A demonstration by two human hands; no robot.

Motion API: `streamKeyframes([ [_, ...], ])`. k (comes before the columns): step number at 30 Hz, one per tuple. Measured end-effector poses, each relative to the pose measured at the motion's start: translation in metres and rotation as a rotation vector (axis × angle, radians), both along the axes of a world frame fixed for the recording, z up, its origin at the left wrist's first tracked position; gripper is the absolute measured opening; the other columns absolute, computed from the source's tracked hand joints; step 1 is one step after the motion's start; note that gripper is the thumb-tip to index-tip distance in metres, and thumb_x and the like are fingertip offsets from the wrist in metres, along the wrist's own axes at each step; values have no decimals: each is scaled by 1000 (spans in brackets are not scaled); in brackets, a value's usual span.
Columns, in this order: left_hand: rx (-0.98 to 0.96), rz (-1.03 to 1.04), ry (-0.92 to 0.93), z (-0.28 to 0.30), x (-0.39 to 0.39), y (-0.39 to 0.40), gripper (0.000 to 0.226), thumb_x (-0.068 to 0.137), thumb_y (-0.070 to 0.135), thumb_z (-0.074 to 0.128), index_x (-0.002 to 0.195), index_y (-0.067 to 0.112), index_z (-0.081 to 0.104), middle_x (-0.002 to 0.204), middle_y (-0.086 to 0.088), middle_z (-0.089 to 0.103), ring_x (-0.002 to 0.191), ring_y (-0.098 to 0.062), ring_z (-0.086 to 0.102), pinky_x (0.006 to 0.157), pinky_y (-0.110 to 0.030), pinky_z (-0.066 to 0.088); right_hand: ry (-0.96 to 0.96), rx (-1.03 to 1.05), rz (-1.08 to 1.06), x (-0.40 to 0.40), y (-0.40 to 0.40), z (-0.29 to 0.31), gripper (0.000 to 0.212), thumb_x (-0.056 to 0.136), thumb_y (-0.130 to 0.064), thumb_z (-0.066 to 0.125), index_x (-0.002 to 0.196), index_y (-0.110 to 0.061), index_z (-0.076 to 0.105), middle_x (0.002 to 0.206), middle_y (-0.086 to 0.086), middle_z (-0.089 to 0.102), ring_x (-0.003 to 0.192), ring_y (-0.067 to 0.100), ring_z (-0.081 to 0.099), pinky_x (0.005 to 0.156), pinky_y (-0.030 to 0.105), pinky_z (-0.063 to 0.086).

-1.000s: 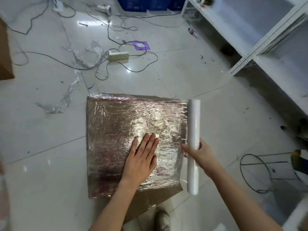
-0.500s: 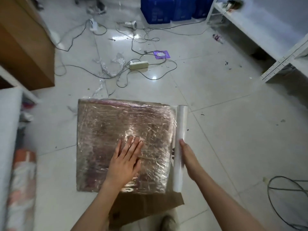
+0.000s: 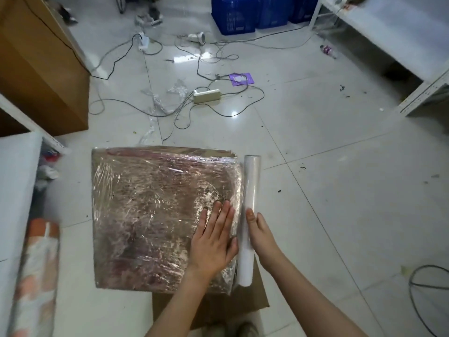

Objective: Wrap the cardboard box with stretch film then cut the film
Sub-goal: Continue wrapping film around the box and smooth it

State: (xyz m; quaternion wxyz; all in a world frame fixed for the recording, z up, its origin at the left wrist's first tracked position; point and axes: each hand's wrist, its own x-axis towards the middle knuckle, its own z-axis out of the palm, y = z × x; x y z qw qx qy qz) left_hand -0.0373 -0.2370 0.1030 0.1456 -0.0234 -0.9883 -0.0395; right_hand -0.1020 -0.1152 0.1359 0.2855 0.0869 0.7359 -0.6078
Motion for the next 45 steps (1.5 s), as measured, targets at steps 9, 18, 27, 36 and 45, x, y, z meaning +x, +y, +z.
streamKeyframes([
  [9, 86, 129, 52, -16, 37, 22, 60, 100, 36, 13, 150, 4, 2, 158, -11, -4, 146, -24, 2, 119, -42, 2, 20, 56, 4, -14, -7, -3, 52, 94, -54, 32, 110, -9, 51, 104, 9, 59, 81, 8, 54, 72, 23, 44],
  [18, 126, 107, 138, -32, 43, 24, 56, 100, 31, 22, 149, 6, 12, 158, -7, 8, 145, -25, 13, 118, -44, 6, 115, 59, 22, -11, -4, -14, 57, 95, -49, 32, 115, 1, 52, 117, 24, 56, 105, 21, 57, 73, 18, 43],
  [27, 93, -2, 120, -7, 42, 30, 62, 97, 34, 27, 150, 9, 9, 159, -6, 1, 146, -22, 6, 117, -45, 11, 64, -30, 28, -8, -1, -12, 69, 79, -61, 34, 113, -4, 55, 113, 19, 61, 93, 17, 62, 76, 21, 49],
  [36, 64, 65, 162, 57, -86, 0, 64, 94, 33, 32, 148, 4, 11, 157, -12, 12, 145, -25, 8, 118, -45, 0, -21, -48, 0, 2, 10, -9, 51, 93, -46, 40, 102, 2, 54, 95, 24, 55, 82, 17, 54, 65, 16, 41],
  [45, 27, 95, 114, 60, -82, 2, 68, 91, 43, 35, 147, 8, 21, 155, -11, 16, 145, -27, 10, 117, -50, -1, -71, 40, -124, 0, 17, 6, 45, 79, -33, 72, 108, -15, 43, 97, 13, 64, 84, 24, 66, 68, 29, 55],
])
